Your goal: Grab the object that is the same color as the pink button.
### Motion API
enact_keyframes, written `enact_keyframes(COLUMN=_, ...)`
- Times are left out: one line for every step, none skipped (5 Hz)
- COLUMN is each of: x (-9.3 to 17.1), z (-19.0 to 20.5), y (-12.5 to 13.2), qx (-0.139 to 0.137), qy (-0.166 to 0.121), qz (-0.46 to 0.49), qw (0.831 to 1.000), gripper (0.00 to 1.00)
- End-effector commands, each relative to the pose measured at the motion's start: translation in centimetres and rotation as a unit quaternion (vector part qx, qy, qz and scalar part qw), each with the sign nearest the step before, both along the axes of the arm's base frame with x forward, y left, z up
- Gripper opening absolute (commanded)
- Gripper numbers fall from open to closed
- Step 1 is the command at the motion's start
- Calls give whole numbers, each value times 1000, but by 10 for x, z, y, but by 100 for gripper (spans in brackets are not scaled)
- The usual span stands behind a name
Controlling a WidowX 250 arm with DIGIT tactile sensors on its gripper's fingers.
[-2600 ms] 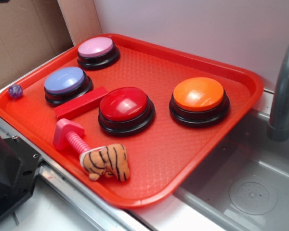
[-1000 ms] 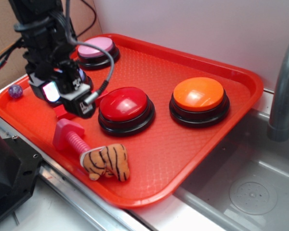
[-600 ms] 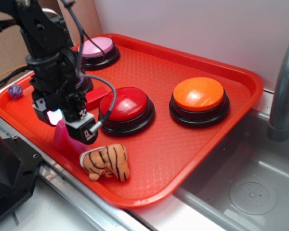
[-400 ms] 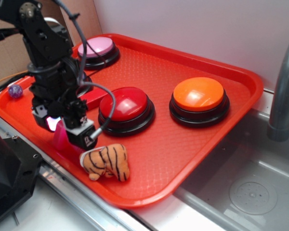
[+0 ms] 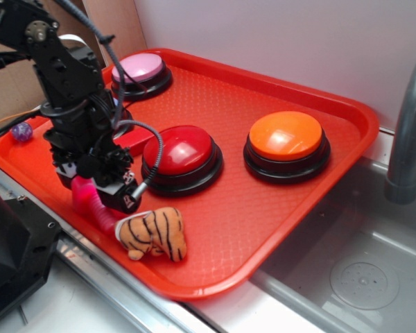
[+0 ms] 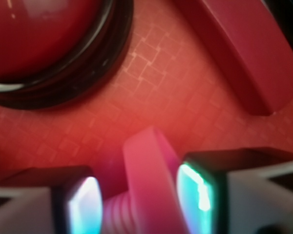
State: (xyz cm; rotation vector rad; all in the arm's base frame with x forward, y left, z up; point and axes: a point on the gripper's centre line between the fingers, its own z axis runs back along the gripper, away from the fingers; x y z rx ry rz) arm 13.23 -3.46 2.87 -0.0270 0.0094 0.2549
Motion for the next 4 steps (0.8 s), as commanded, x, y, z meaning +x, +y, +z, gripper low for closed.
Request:
enact_keyframes(x=0, z=5, y=-1, qx=-9, qy=-3, qz=-8, qw=1000, gripper=0)
enact_keyframes(x=4, z=14, y=-1, qx=-4, qy=-11, qz=-7, qw=1000, gripper=0)
enact_keyframes(x=14, z=34, y=2, qx=-13, qy=-27, qz=-20, qw=999, gripper=0)
enact_keyframes(x=29, z=70, y=8, qx=-4, qy=-33, qz=-42, qw=999, gripper=0)
